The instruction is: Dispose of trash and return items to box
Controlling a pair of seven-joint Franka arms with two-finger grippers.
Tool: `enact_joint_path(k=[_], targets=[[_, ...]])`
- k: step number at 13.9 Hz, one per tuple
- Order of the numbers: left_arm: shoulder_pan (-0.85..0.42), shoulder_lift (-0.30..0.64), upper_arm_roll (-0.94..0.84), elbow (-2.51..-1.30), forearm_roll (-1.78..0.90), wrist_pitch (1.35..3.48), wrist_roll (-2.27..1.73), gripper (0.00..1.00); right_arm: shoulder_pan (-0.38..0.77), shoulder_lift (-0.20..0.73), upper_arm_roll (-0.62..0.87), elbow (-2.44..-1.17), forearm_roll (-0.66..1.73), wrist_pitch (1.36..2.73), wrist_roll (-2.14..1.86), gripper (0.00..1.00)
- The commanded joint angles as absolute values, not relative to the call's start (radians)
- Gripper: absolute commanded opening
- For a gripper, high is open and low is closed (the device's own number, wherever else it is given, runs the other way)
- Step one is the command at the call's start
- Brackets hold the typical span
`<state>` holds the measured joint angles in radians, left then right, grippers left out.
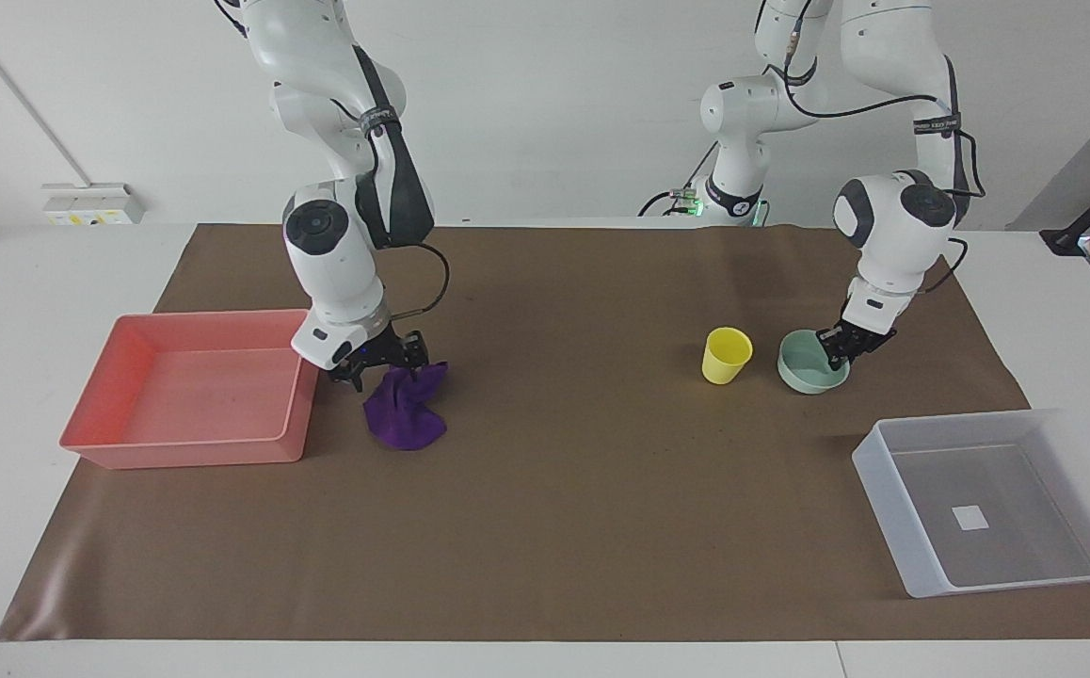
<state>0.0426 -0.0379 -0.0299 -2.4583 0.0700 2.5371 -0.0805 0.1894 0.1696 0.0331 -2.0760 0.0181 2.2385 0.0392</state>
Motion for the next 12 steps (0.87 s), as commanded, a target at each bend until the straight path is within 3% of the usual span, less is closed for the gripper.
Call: enact_joint_path(k=[1,3,5,6,9,12], targets=[[0.038,-0.108,-0.025,-2.461,0.06,2.463,-0.09,0.0,0.198,0.184,0.035,-2.121,0.025,2.32,0.043,0.9],[0.037,-0.156,-0.028,-2.293,0.051,2.165,-0.091,0.0,0.207,0.199,0.035,-2.143,0.025,2.391,0.051,0.88],[0.052,-0.089,-0.025,-2.066,-0.01,1.944,-0.081,0.0,0.209,0.201,0.035,-2.155,0.025,2.396,0.049,0.85],[0.081,-0.051,-0.023,-1.987,-0.044,1.931,-0.087,0.0,0.209,0.201,0.035,-2.157,0.025,2.395,0.045,0.78],[0.133,0.096,-0.023,-1.789,-0.071,1.977,-0.081,0.0,0.206,0.201,0.035,-2.157,0.025,2.385,0.044,0.32],[0.161,0.317,-0.023,-1.548,-0.121,2.026,-0.084,0.0,0.201,0.201,0.035,-2.155,0.025,2.381,0.046,0.08]])
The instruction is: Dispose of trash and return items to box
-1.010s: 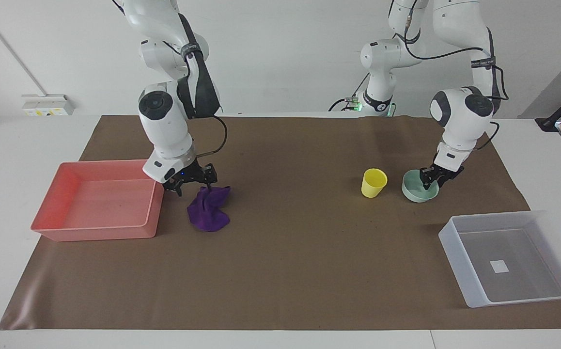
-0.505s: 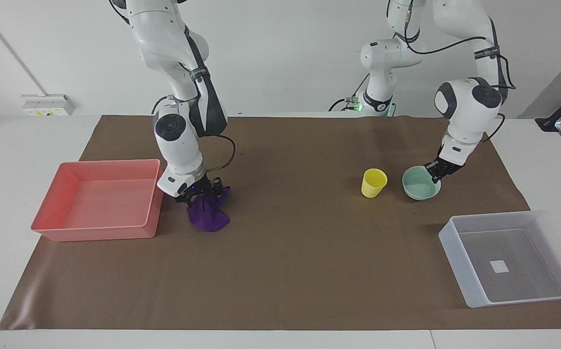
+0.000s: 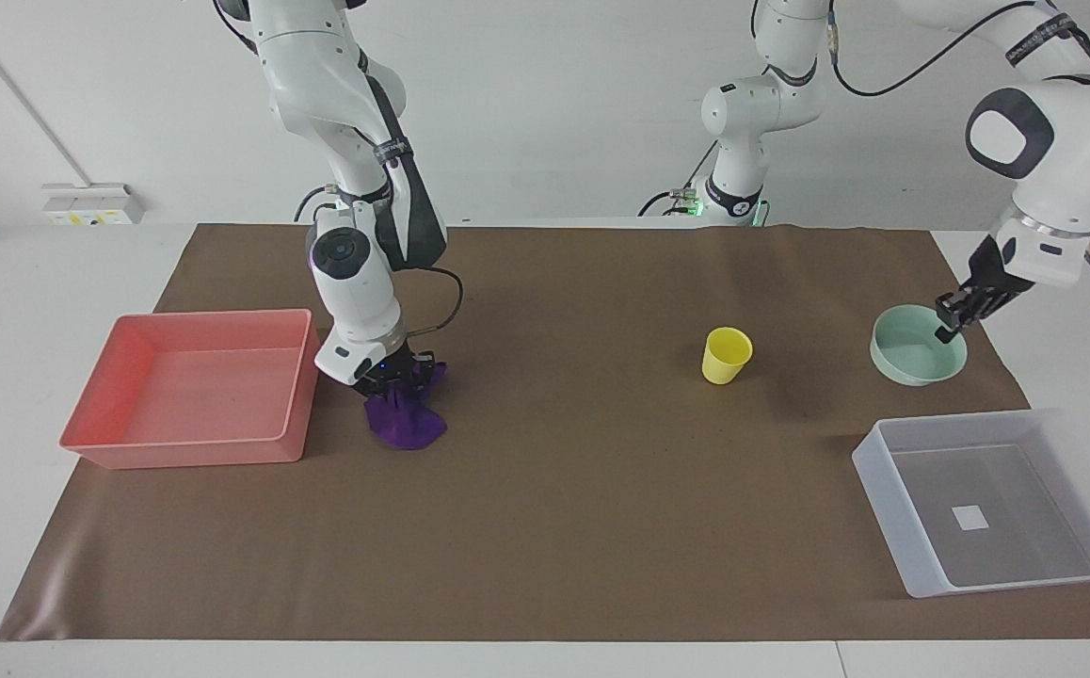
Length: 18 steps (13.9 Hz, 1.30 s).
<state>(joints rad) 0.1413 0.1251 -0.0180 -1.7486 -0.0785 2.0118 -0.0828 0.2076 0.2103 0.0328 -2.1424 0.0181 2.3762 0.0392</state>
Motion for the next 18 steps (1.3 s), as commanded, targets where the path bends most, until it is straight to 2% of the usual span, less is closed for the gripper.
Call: enact_joint_path(k=[1,3,5,7,8,9,10,14,18], targets=[[0.169,0.372,-0.023,-1.523,-0.126,2.086,-0.084,0.0,0.201,0.201,0.035,-2.152,0.025,2.379,0.049,0.02],[0.175,0.454,-0.023,-1.519,-0.127,2.202,-0.083,0.0,0.196,0.195,0.035,-2.132,0.025,2.364,0.049,0.0],[0.208,0.54,-0.023,-1.491,-0.121,2.259,-0.084,0.0,0.193,0.177,0.035,-2.067,0.025,2.271,0.049,0.0],[0.218,0.578,-0.021,-1.486,-0.114,2.302,-0.078,0.0,0.189,0.144,0.032,-1.993,0.025,2.153,0.051,0.0],[0.219,0.578,-0.015,-1.509,-0.095,2.359,-0.058,0.09,0.18,0.124,0.032,-1.961,0.025,2.09,0.049,0.0],[0.219,0.569,-0.015,-1.573,-0.078,2.432,-0.036,0.67,0.172,0.105,0.029,-1.936,0.025,2.041,0.046,0.0],[0.218,0.568,-0.014,-1.575,-0.08,2.457,-0.04,1.0,0.158,0.085,0.028,-1.921,0.025,2.002,0.043,0.0],[0.21,0.551,-0.008,-1.503,-0.089,2.335,-0.051,1.0,0.033,0.015,0.023,-1.911,0.014,1.905,-0.058,0.0],[0.174,0.364,-0.008,-1.566,-0.08,2.053,-0.034,1.0,-0.124,0.003,0.02,-1.934,0.006,1.897,-0.238,0.01]])
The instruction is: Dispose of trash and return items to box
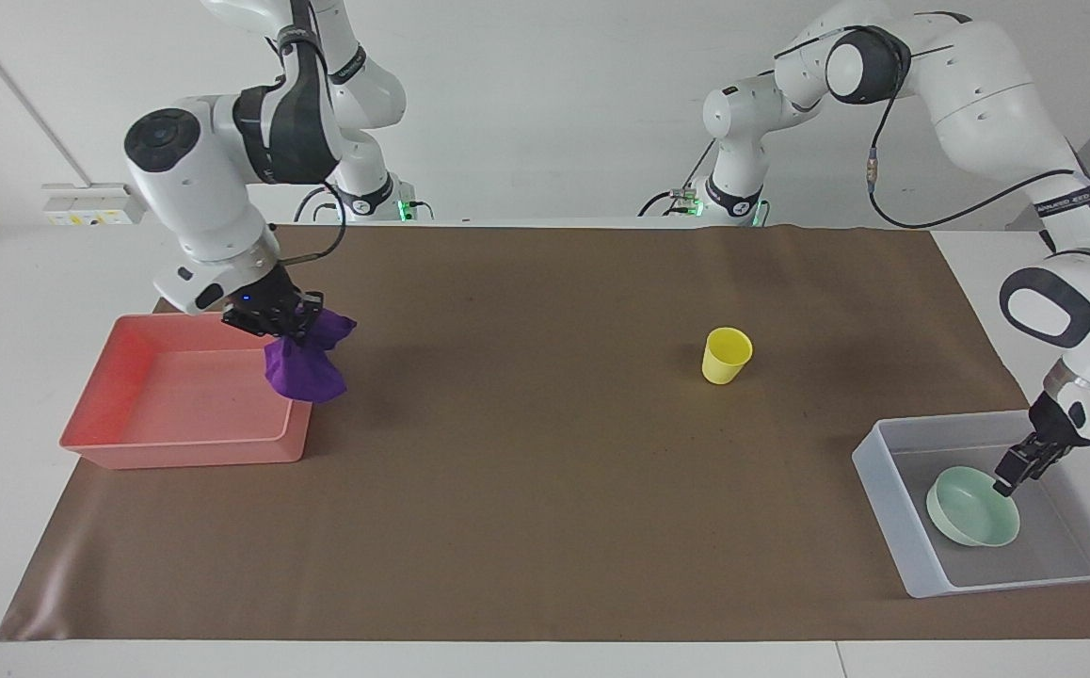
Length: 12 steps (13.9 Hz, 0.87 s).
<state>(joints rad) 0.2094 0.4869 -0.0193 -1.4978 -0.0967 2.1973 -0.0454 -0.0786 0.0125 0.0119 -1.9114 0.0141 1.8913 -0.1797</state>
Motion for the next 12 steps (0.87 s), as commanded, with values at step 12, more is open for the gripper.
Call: enact_joint_path(k=[12], targets=[[-0.264,-0.138,-0.017,-2.37,-0.081,2.181,-0.423,0.93,-0.287,0.096,0.02,-2.184,-0.009,2.285,-0.341,0.08]])
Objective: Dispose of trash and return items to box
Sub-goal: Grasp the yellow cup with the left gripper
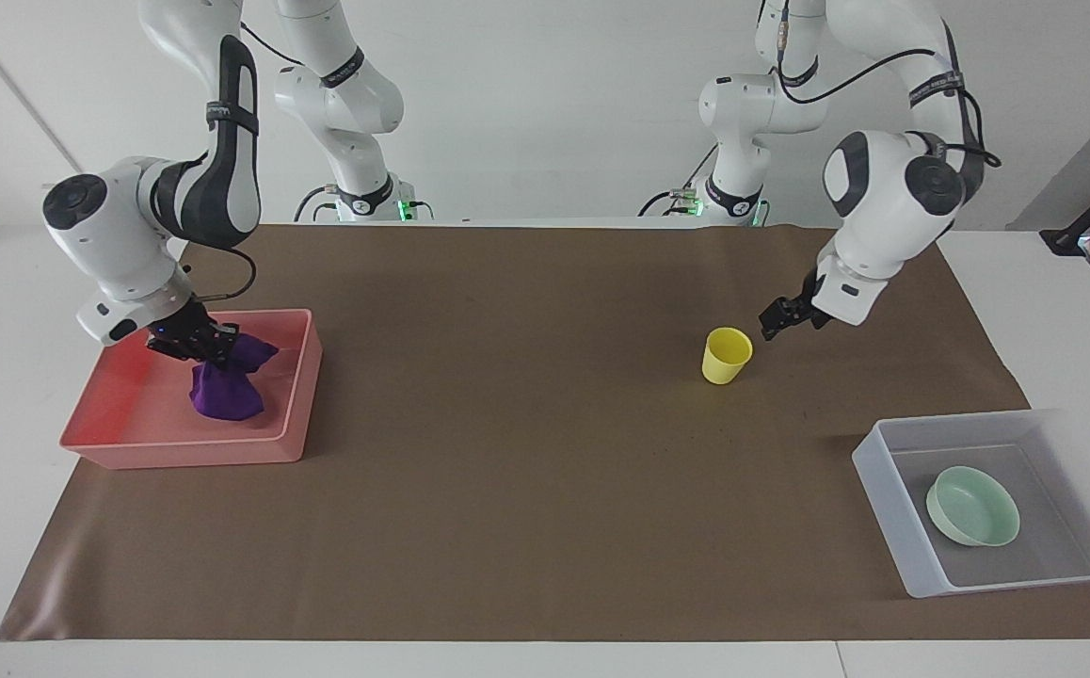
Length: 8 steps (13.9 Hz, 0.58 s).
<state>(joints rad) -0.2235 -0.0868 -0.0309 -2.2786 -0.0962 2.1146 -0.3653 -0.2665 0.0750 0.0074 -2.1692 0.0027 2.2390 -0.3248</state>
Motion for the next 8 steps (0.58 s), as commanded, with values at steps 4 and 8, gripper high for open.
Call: enact_joint_path(k=[4,8], targets=[[-0.307,-0.1,-0.014,-2.468,-0.08,2.437,-0.494,0.0,-0.296,0.1,0.02,-2.181,-0.009,2.281,-0.377,0.64],[-0.299,-0.083,-0.012,-2.441,-0.081,2.447,-0.511,0.0,-0.284,0.091,0.021,-2.133,-0.009,2.214,-0.38,0.91]])
